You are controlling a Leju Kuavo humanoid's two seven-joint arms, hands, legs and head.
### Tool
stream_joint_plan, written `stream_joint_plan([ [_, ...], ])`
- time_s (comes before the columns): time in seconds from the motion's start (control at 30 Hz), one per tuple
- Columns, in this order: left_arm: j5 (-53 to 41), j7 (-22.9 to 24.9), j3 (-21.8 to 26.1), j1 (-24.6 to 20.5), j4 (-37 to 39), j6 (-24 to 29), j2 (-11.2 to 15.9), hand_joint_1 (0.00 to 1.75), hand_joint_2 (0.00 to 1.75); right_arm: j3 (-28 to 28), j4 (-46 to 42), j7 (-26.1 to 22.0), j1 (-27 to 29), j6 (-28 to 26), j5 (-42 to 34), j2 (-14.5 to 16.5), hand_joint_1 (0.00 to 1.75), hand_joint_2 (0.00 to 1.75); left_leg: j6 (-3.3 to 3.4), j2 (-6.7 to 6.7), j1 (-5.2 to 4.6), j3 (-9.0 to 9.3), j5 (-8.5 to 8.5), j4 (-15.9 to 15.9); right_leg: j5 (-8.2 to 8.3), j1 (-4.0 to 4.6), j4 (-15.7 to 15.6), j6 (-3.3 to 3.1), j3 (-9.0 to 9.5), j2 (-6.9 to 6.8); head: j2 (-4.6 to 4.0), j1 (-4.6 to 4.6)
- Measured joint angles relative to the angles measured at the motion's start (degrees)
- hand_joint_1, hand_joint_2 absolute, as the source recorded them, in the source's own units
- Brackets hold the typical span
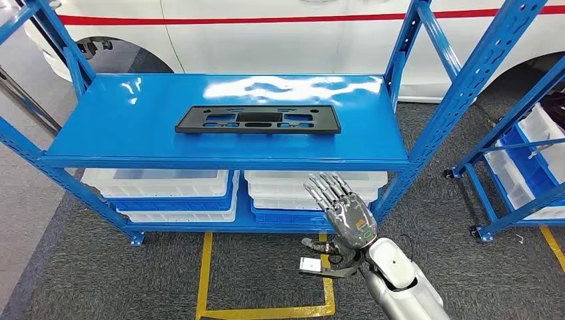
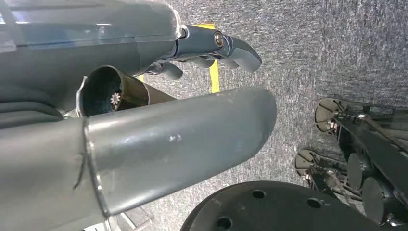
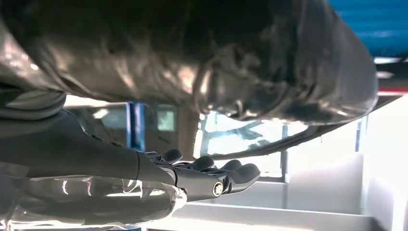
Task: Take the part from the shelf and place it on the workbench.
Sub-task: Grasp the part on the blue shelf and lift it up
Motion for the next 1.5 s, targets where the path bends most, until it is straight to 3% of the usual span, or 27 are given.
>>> stream_joint_plan([
  [0.17, -2.0, -0.6, 0.8, -0.1, 0.3, -0.1, 0.0, 0.00, 0.00, 1.5, 0.7, 1.2, 0.0, -1.9, 2.3, 0.4, 0.00, 0.00, 0.07, -0.01, -0.07, -0.03, -0.04, 0.1, 0.04, -0.05, -0.1, 0.07, -0.01, 0.01, 0.00, 0.00],
  [0.33, -2.5, -0.9, 1.2, -0.2, 0.4, -0.3, 0.1, 0.00, 0.00, 1.7, 1.3, -0.9, 0.0, -2.2, -2.1, 0.5, 0.00, 0.00, 0.80, -0.03, -0.29, -0.08, -0.24, 0.1, 0.18, -0.14, -0.5, 0.57, 0.13, 0.02, 0.00, -0.02],
  [0.4, -2.5, -0.9, 1.3, -0.2, 0.4, -0.3, 0.1, 0.00, 0.00, 1.6, 1.3, -1.5, -0.1, -2.3, -3.3, 0.4, 0.00, 0.00, 1.21, 0.06, 0.15, 0.73, 0.22, -1.4, -0.15, -0.07, -0.2, 0.92, 0.26, -0.03, 0.00, 0.02],
  [0.47, -2.5, -1.0, 1.3, -0.2, 0.5, -0.3, 0.0, 0.00, 0.00, 1.4, 1.4, -1.8, -0.3, -2.4, -3.9, 0.3, 0.00, 0.00, 1.56, 0.18, 0.60, 1.67, 0.68, -2.7, -2.06, -0.10, 3.6, 1.28, -1.54, -0.05, 0.00, 0.11],
  [0.53, -2.5, -1.1, 1.3, -0.2, 0.5, -0.3, 0.1, 0.00, 0.00, 1.3, 1.5, -1.8, -0.2, -2.4, -4.2, 0.2, 0.00, 0.00, 1.70, 0.20, 0.61, 1.95, 0.57, -3.0, -4.59, -0.41, 10.4, 1.68, -5.73, -0.03, 0.00, 0.16],
  [0.57, -2.5, -1.1, 1.3, -0.2, 0.5, -0.3, 0.1, 0.00, 0.00, 1.3, 1.7, -1.8, -0.1, -2.4, -4.3, 0.1, 0.00, 0.00, 1.64, 0.17, 0.64, 2.06, 0.39, -2.9, -4.92, -0.64, 13.0, 1.93, -7.63, -0.04, 0.00, 0.17],
  [0.6, -2.5, -1.1, 1.3, -0.2, 0.6, -0.3, 0.1, 0.00, 0.00, 1.3, 1.9, -1.9, -0.1, -2.4, -4.3, 0.1, 0.00, 0.00, 1.53, 0.12, 0.71, 2.23, 0.14, -2.8, -4.14, -0.89, 13.7, 2.18, -8.69, -0.06, 0.00, 0.16],
  [0.63, -2.5, -1.1, 1.3, -0.2, 0.6, -0.3, 0.1, 0.00, 0.00, 1.3, 2.1, -1.9, -0.1, -2.4, -4.4, 0.0, 0.00, 0.00, 1.34, 0.05, 0.82, 2.46, -0.17, -2.6, -2.32, -1.13, 12.4, 2.41, -8.68, -0.08, 0.00, 0.17],
  [0.7, -2.6, -1.1, 1.4, -0.2, 0.7, -0.3, 0.1, 0.00, 0.00, 1.3, 2.6, -1.8, -0.2, -2.4, -4.7, 0.0, 0.00, 0.00, 0.73, -0.10, 1.12, 2.89, -1.09, -2.0, 2.19, -1.53, 5.8, 2.81, -6.38, -0.12, 0.00, 0.17],
  [0.73, -2.6, -1.1, 1.5, -0.2, 0.7, -0.3, 0.1, 0.00, 0.00, 1.3, 2.9, -1.8, -0.3, -2.4, -5.0, 0.1, 0.00, 0.00, 0.29, -0.15, 1.13, 2.93, -1.63, -1.5, 3.42, -1.52, 2.9, 2.79, -5.20, -0.08, 0.00, 0.23],
  [0.8, -2.7, -1.1, 1.6, -0.3, 0.8, -0.3, 0.2, 0.00, 0.00, 1.3, 3.5, -1.8, -0.6, -2.3, -5.7, 0.3, 0.00, 0.00, -0.60, -0.20, 1.05, 2.76, -2.32, -1.0, 3.45, -1.25, 0.8, 2.16, -4.29, 0.09, 0.00, 0.31],
  [0.93, -3.1, -1.1, 1.7, -0.4, 0.8, -0.5, 0.2, 0.00, 0.00, 1.6, 4.8, -2.3, -1.5, -1.9, -8.2, 1.0, 0.00, 0.00, -1.77, -0.05, 1.23, 2.58, -3.50, 0.4, 2.99, -1.21, 0.4, 0.36, -3.54, 0.21, 0.00, 0.27],
  [0.97, -3.2, -1.1, 1.7, -0.4, 0.8, -0.5, 0.2, 0.00, 0.00, 1.8, 5.1, -2.4, -2.0, -1.7, -8.6, 1.4, 0.00, 0.00, -2.02, 0.02, 1.26, 1.42, -4.56, 2.8, 2.81, -1.29, 0.3, -0.02, -3.12, 0.17, 0.00, 0.24],
  [1.03, -3.4, -1.1, 1.7, -0.5, 0.8, -0.5, 0.2, 0.00, 0.00, 2.1, 6.0, -2.2, -3.0, -1.0, -9.0, 2.2, 0.00, 0.00, -2.29, 0.10, 1.29, -3.10, -7.19, 10.5, 2.21, -1.14, 0.2, -0.50, -2.42, 0.04, 0.00, 0.16],
  [1.07, -3.5, -1.1, 1.7, -0.5, 0.8, -0.5, 0.2, 0.00, 0.00, 2.4, 6.6, -1.9, -3.4, -0.5, -9.0, 2.7, 0.00, 0.00, -2.31, 0.10, 1.29, -5.55, -7.82, 13.9, 1.84, -1.03, 0.2, -0.60, -2.04, 0.02, 0.00, 0.16],
  [1.1, -3.6, -1.1, 1.7, -0.4, 0.8, -0.5, 0.2, 0.00, 0.00, 2.7, 7.2, -1.6, -3.8, -0.1, -9.0, 3.2, 0.00, 0.00, -2.23, 0.10, 1.28, -7.23, -7.31, 15.6, 1.42, -0.93, 0.2, -0.63, -1.54, 0.04, 0.00, 0.15],
  [1.13, -3.6, -1.1, 1.7, -0.4, 0.8, -0.5, 0.2, 0.00, 0.00, 2.9, 7.7, -1.2, -4.1, 0.2, -8.9, 3.8, 0.00, 0.00, -2.03, 0.10, 1.26, -7.87, -5.53, 15.1, 0.94, -0.85, 0.2, -0.62, -0.91, 0.08, 0.00, 0.16],
  [1.17, -3.6, -1.1, 1.7, -0.3, 0.8, -0.5, 0.2, 0.00, 0.00, 3.2, 8.2, -1.0, -4.4, 0.5, -8.9, 4.3, 0.00, 0.00, -1.71, 0.10, 1.19, -7.34, -2.70, 12.3, 0.39, -0.79, 0.1, -0.58, -0.14, 0.14, 0.00, 0.15],
  [1.23, -3.6, -1.1, 1.8, -0.2, 0.8, -0.5, 0.3, 0.00, 0.00, 3.8, 9.0, -0.9, -5.3, 1.2, -9.5, 5.3, 0.00, 0.00, -0.86, 0.12, 0.83, -4.94, 2.06, 5.1, -0.69, -0.70, 0.0, -0.29, 1.02, 0.21, 0.00, 0.21],
  [1.27, -3.6, -1.1, 1.8, -0.3, 0.8, -0.5, 0.4, 0.00, 0.00, 4.1, 9.5, -1.0, -5.8, 1.7, -10.1, 5.8, 0.00, 0.00, -0.48, 0.15, 0.60, -3.85, 2.89, 2.4, -1.08, -0.66, -0.1, -0.02, 1.34, 0.25, 0.00, 0.23],
  [1.37, -3.6, -1.0, 1.9, -0.4, 0.9, -0.5, 0.4, 0.00, 0.00, 4.9, 10.6, -1.3, -7.0, 3.4, -11.7, 7.1, 0.00, 0.00, 0.18, 0.14, 0.36, -2.33, 1.86, -0.2, -0.97, -0.52, -0.5, 1.03, 1.98, 0.19, 0.00, 0.24],
  [1.43, -3.7, -0.9, 2.0, -0.3, 0.9, -0.5, 0.5, 0.00, 0.00, 5.4, 11.1, -1.3, -7.7, 4.2, -12.1, 8.0, 0.00, 0.00, 0.72, 0.08, 0.62, -0.82, 1.57, -1.3, -0.78, -0.53, 1.1, 1.57, 1.82, 0.03, 0.00, 0.31],
  [1.5, -3.7, -0.9, 2.0, -0.4, 1.0, -0.5, 0.5, 0.00, 0.00, 5.9, 11.6, -1.4, -8.5, 4.7, -12.7, 8.6, 0.00, 0.00, 1.28, 0.07, 0.78, 0.64, 1.06, -2.2, -2.19, -0.62, 6.3, 1.91, -1.27, -0.05, 0.00, 0.39],
])
